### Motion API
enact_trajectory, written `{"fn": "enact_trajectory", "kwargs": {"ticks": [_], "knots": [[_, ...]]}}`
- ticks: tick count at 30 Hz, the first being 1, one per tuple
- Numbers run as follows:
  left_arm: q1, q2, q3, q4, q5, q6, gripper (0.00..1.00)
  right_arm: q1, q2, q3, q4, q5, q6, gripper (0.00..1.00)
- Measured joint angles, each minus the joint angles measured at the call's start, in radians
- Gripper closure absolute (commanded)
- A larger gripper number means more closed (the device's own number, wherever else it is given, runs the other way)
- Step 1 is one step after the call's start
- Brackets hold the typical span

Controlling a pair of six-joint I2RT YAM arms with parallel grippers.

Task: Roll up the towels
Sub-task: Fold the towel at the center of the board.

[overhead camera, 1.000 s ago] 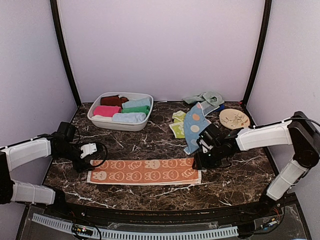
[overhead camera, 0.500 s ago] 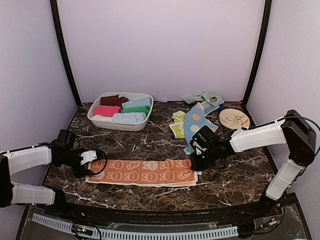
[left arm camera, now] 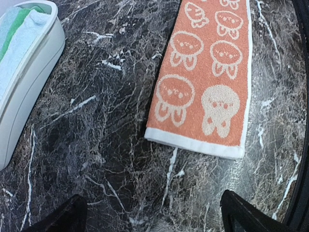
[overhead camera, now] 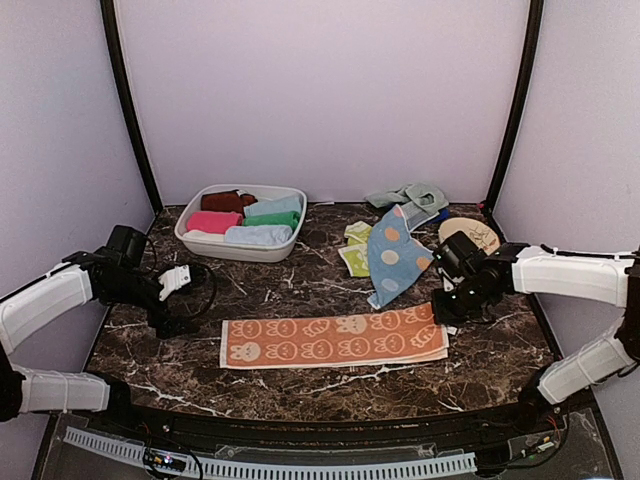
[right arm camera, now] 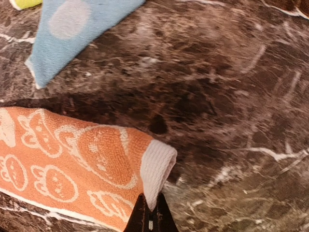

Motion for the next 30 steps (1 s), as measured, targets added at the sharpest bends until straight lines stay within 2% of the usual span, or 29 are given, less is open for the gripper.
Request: {"fn": "enact_trajectory", "kwargs": {"ticks": [5, 10, 14, 19, 24, 30], "knots": [[0.003, 0.042, 0.065, -0.062, 0.037, -0.031, 0.01, 0.018, -0.014, 0.101, -0.145, 0.038, -0.001, 1.00], [0.046, 0.044, 0.052, -0.079, 0.049, -0.035, 0.01, 0.177, 0.055, 0.296, -0.160, -0.024, 0.032, 1.00], [0.125, 0.055, 0.051, -0.079, 0.063, -0.032, 0.02, 0.290, 0.198, 0.487, -0.123, -0.099, 0.061, 1.00], [0.238, 0.110, 0.052, -0.073, 0.076, -0.019, 0.02, 0.376, 0.417, 0.724, -0.074, -0.186, 0.069, 1.00], [0.299, 0.136, 0.052, -0.062, 0.077, 0.003, 0.02, 0.424, 0.620, 0.921, -0.045, -0.263, 0.068, 1.00], [0.322, 0.137, 0.050, -0.058, 0.077, 0.028, 0.02, 0.438, 0.770, 1.051, -0.014, -0.333, 0.069, 1.00]]}}
